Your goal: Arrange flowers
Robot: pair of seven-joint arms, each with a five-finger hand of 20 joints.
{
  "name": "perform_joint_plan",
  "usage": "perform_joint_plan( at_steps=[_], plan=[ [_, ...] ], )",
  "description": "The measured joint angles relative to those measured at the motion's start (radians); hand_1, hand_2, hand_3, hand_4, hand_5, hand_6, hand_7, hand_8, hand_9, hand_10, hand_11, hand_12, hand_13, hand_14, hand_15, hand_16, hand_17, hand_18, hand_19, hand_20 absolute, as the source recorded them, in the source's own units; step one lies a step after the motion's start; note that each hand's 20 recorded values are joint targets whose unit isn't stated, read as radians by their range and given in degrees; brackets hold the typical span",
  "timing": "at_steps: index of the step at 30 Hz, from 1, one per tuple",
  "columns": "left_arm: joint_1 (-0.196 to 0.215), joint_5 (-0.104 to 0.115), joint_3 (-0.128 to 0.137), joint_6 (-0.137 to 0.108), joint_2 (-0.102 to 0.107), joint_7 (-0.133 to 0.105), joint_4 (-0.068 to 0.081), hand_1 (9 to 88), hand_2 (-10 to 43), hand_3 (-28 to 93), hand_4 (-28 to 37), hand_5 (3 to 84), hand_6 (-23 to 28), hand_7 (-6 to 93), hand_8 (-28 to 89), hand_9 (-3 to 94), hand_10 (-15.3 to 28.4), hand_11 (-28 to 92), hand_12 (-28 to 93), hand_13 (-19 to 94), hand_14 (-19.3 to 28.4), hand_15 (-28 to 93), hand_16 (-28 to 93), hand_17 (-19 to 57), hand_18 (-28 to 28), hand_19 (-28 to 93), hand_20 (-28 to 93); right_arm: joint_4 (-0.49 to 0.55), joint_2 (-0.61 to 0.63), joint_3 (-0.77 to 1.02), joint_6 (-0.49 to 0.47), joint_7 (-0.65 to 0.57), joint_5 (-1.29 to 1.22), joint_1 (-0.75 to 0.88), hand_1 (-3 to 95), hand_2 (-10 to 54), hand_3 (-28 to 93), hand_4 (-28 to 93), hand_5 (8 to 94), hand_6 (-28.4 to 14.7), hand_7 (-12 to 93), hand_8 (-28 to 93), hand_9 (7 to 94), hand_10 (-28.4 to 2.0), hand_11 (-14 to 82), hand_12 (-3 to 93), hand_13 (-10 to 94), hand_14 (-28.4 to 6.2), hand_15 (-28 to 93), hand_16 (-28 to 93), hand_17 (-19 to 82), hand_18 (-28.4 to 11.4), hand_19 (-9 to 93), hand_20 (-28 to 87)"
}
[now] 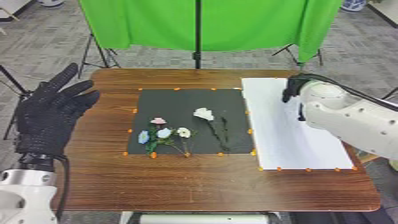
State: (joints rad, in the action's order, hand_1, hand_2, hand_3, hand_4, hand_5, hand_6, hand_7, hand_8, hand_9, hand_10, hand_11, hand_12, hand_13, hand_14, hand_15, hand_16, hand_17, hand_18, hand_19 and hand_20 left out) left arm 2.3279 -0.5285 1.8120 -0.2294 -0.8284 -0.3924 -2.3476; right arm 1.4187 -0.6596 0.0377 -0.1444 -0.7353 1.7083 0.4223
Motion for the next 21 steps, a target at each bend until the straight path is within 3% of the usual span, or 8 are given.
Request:
perform_joint_plan(
  at_steps=[7,10,13,19,21],
  plan=[
    [-0.003,0.0,-0.004,0.001,0.0,0.001,0.001,20.0,6.4,76,-28.3,33.5,7.8,11.5,-8,31.2,19.6,29,12,23,28.2,61,-12,-7.4,22.9,57,31,-0.006,-0.01,0.002,-0.007,-0.002,-0.002,0.009,26.2,-8.5,83,-28,32.6,1.0,17,-14,38.5,-15.7,9.0,13.3,51,-12.2,69,8,13,-19.1,72,26],
    [-0.003,0.0,-0.004,0.001,0.0,0.001,0.001,20.1,6.5,76,-28.3,33.5,7.9,11.6,-8,31.2,19.6,29,12,23,28.2,61,-12,-7.5,22.9,58,31,-0.011,-0.012,0.0,-0.009,-0.002,-0.002,0.008,27.1,-8.5,84,-28,36.2,0.7,18,-14,40.3,-13.9,10.2,13.5,52,-11.8,69,7,13,-19.0,71,26],
    [-0.003,0.0,-0.004,0.002,0.001,0.001,0.002,20.1,6.5,76,-28.3,33.5,7.9,11.6,-8,31.2,19.6,29,12,23,28.2,61,-12,-7.5,22.9,57,31,-0.016,-0.014,-0.001,-0.017,-0.002,-0.003,0.007,29.4,-8.4,84,-28,42.0,1.0,20,-15,46.2,-10.7,12.4,13.2,54,-10.7,67,7,13,-18.6,71,26],
    [-0.003,0.0,-0.004,0.003,0.001,0.0,0.003,20.1,6.6,76,-28.3,33.5,7.9,11.5,-8,31.3,19.6,29,12,23,28.3,61,-12,-7.5,22.9,57,31,-0.016,-0.013,-0.018,-0.023,0.002,0.005,0.006,38.4,-9.5,84,-28,54.6,3.5,26,-18,63.1,-7.6,17.6,13.2,63,-6.6,64,11,17,-16.7,73,26],
    [-0.003,0.0,-0.004,0.003,0.001,0.0,0.003,20.1,6.6,76,-28.3,33.5,7.9,11.5,-8,31.3,19.6,29,12,23,28.2,61,-12,-7.5,22.9,57,31,-0.015,-0.012,-0.051,0.001,0.003,0.017,-0.003,42.3,-9.5,81,-28,58.3,4.2,27,-18,67.7,-6.7,19.5,13.9,66,-4.5,61,17,19,-16.1,74,26]
  ],
)
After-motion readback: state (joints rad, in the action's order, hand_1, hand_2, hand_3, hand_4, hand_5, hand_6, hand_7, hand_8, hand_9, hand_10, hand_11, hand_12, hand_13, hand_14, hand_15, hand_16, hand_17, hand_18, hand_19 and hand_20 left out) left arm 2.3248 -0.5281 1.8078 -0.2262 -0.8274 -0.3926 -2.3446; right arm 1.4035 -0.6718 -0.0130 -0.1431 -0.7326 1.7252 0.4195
